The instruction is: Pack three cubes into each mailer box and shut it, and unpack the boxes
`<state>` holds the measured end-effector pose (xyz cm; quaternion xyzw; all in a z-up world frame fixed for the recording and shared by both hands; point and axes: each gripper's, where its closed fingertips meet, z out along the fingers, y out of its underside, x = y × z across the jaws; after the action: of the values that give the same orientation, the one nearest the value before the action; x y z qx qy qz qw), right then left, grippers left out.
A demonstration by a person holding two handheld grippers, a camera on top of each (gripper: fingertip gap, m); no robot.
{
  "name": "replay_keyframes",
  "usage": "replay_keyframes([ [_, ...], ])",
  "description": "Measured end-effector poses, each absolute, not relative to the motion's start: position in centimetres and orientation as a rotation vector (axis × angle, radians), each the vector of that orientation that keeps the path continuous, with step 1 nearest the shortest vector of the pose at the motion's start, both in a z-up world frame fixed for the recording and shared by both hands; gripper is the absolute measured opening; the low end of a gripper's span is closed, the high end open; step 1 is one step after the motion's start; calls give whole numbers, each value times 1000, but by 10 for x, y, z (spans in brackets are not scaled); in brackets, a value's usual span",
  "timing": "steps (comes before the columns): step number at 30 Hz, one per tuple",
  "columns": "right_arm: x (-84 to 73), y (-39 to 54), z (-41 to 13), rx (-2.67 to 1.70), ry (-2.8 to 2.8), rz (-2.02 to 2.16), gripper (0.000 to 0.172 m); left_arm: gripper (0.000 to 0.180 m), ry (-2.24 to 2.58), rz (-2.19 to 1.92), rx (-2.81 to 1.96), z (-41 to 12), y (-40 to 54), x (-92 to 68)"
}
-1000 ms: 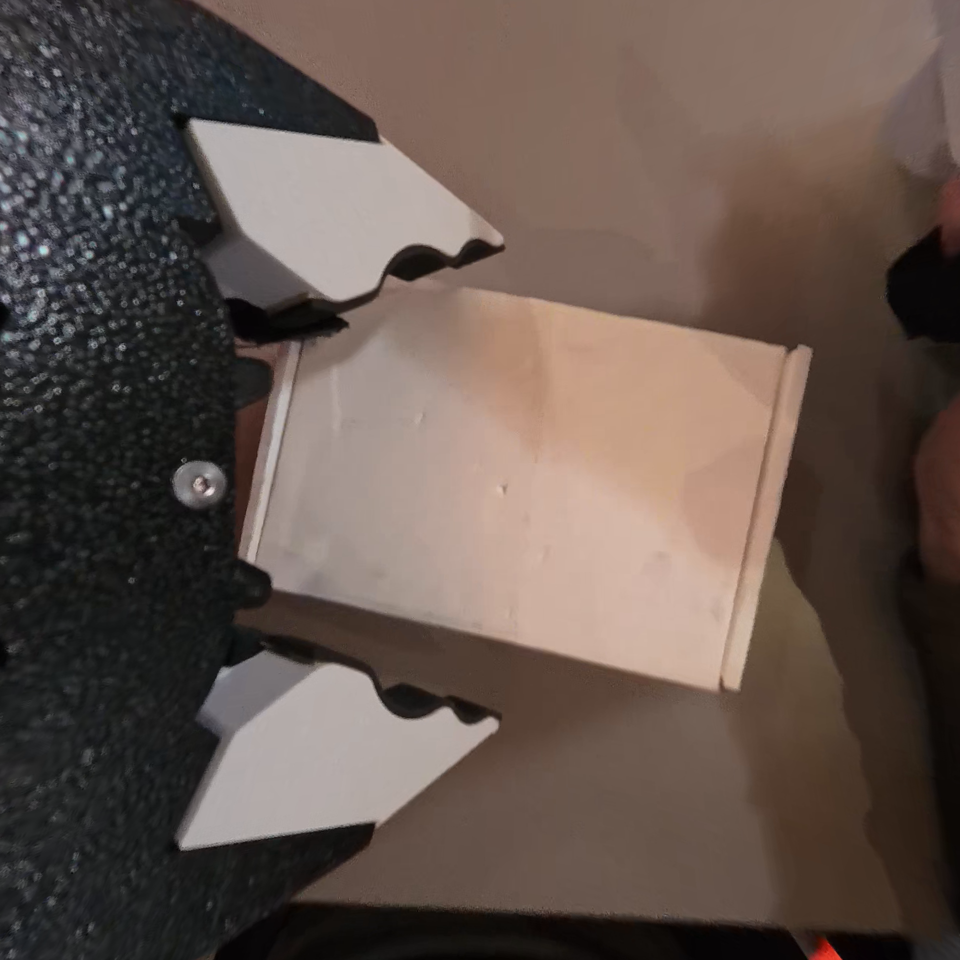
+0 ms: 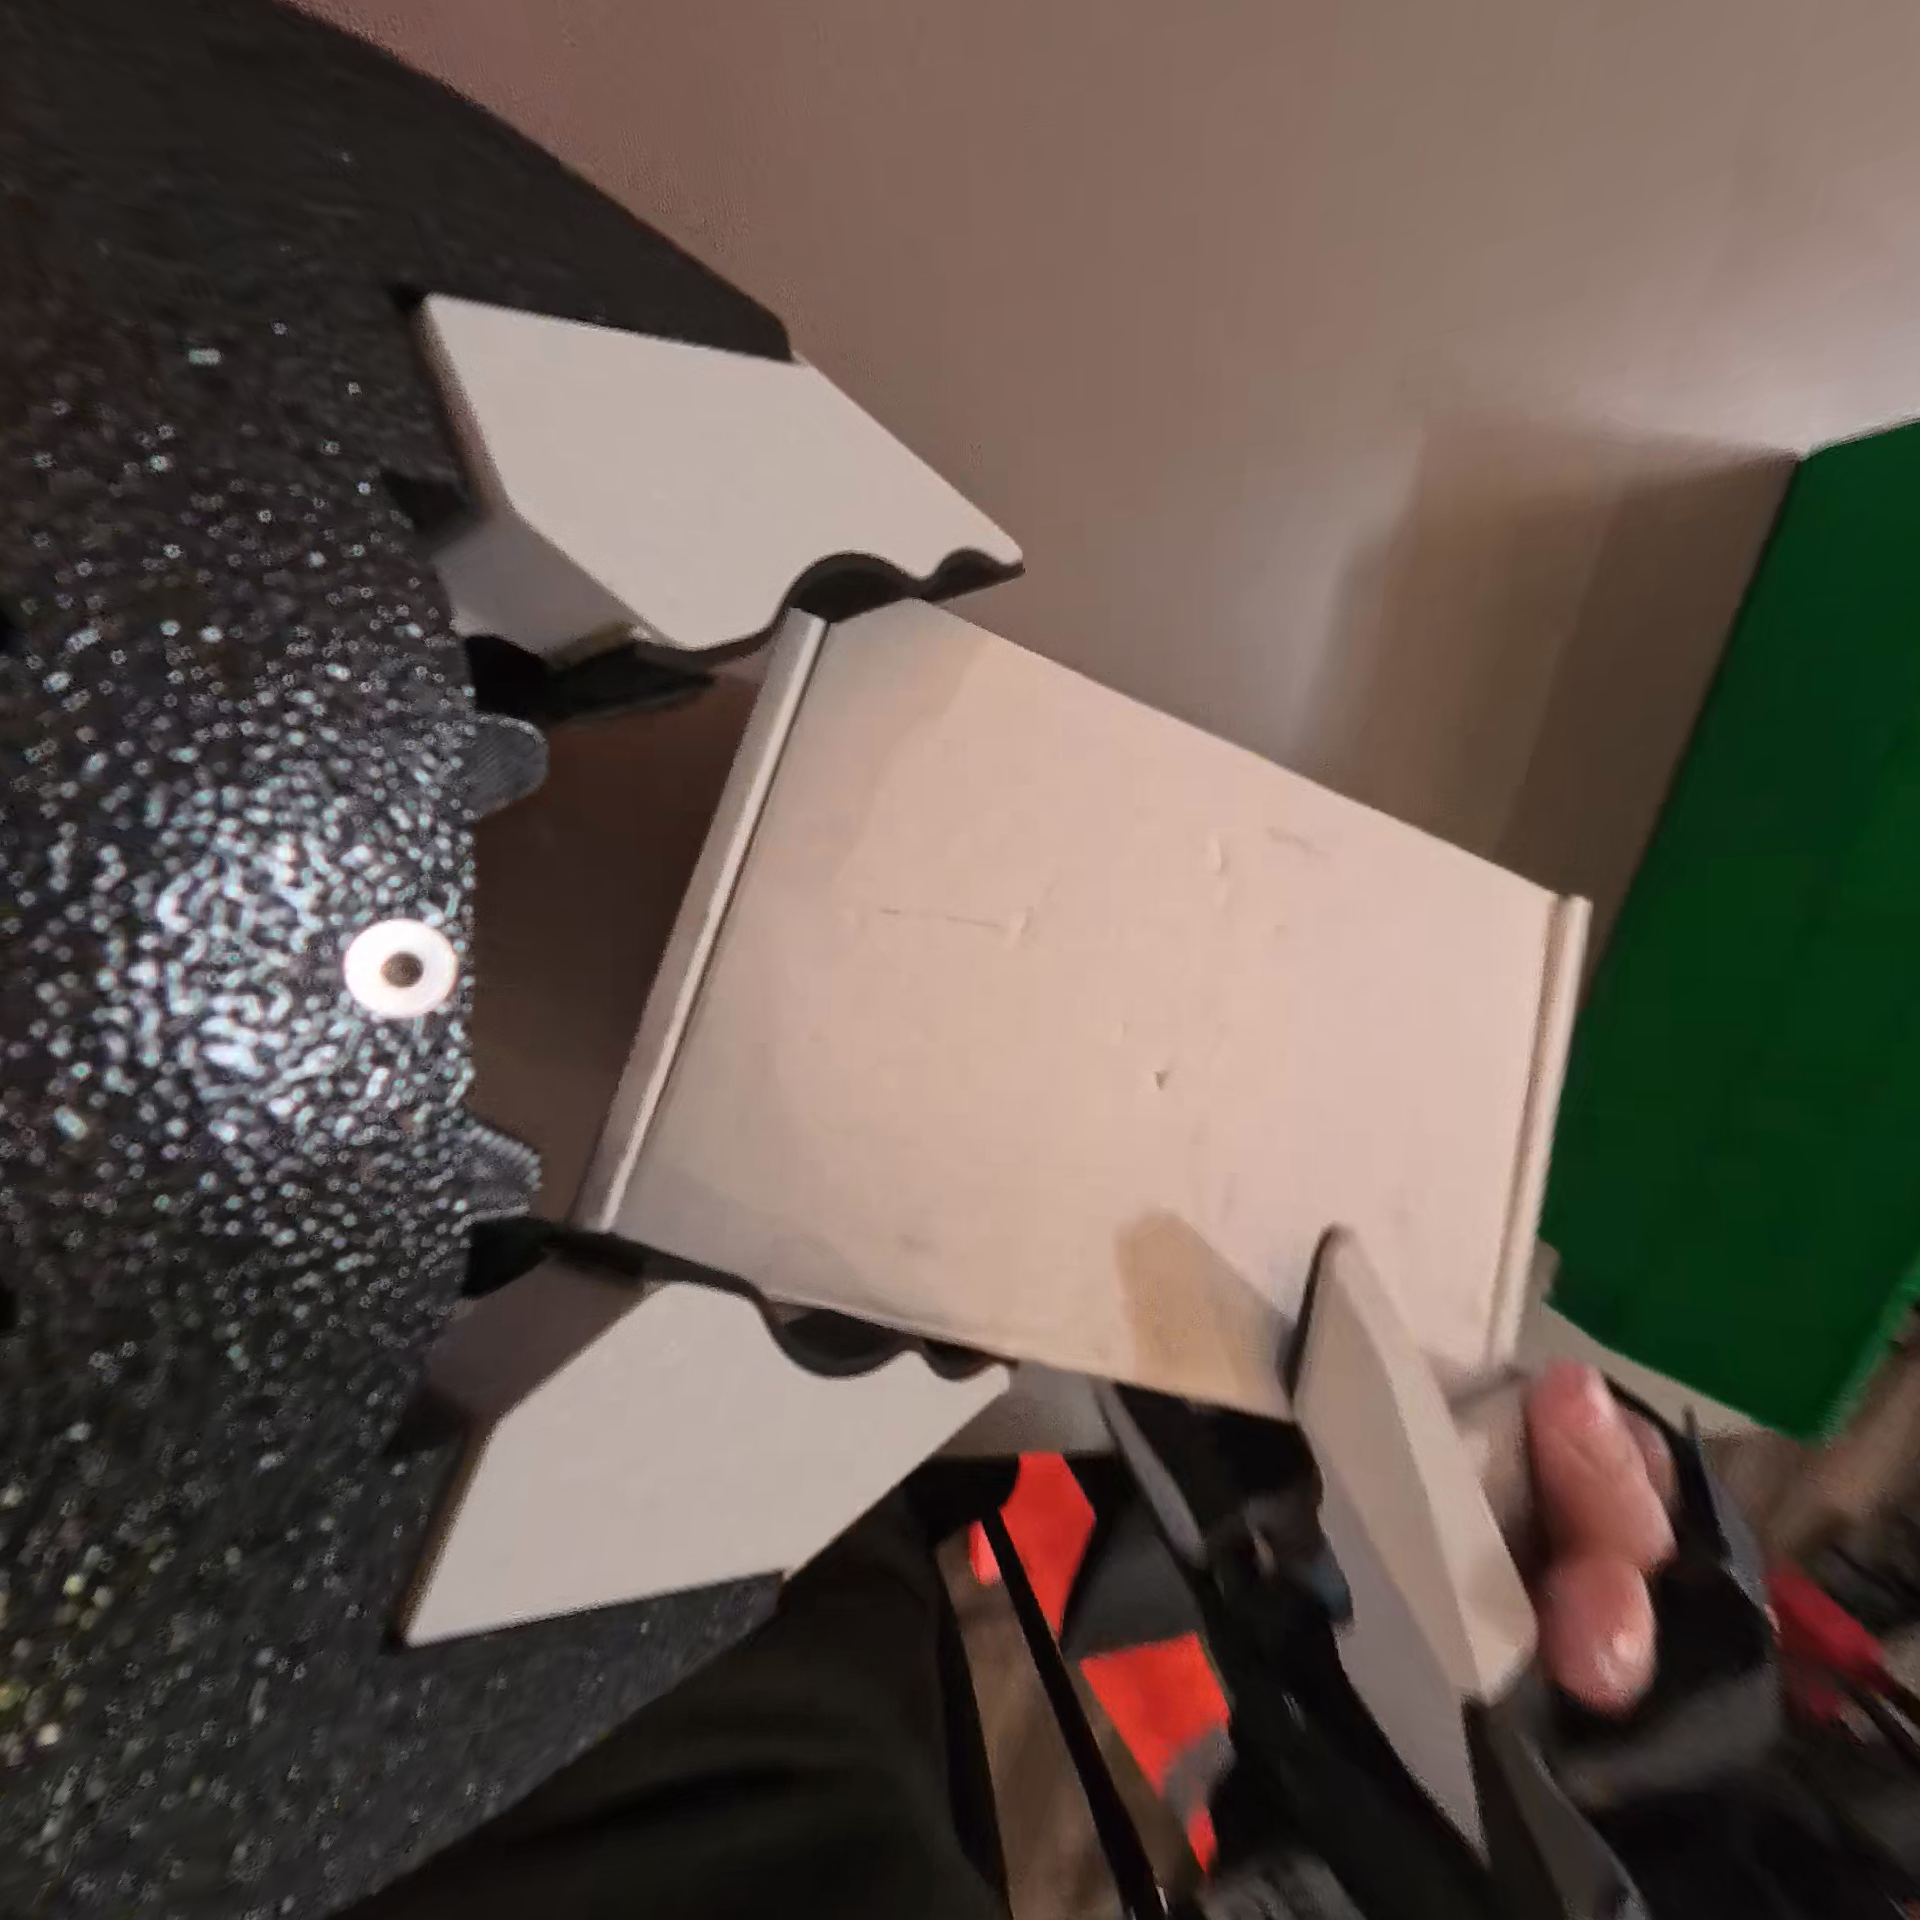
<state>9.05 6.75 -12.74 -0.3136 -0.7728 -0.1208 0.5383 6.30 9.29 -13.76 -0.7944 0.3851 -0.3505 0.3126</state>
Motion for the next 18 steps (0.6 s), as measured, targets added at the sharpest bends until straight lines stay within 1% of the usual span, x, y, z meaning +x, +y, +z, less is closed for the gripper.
replay_keyframes([
  [1,91,79,-125,-730,-1814,-388,93,134,1002,-953,-2082,-135,93,65],
  [2,93,88,-122,-725,-1803,-482,81,127,1010,-978,-2043,-130,90,67],
  [4,96,92,-120,-749,-1811,-520,77,106,973,-988,-1894,-107,88,70],
  [7,102,88,-119,-897,-1839,-326,77,143,964,-963,-1623,-66,69,71],
  [9,109,88,-115,-967,-1854,-224,77,153,1023,-845,-1536,-60,58,70],
  [12,118,84,-111,-1009,-1902,-91,77,154,1185,-709,-1485,-76,39,75],
  [13,121,81,-110,-1022,-1924,-41,77,150,1230,-690,-1439,-80,34,80],
  [15,124,76,-108,-1047,-1958,61,76,142,1221,-748,-1305,-77,23,93],
  [18,127,75,-103,-1087,-1970,176,76,143,1121,-807,-1281,-82,31,100],
])
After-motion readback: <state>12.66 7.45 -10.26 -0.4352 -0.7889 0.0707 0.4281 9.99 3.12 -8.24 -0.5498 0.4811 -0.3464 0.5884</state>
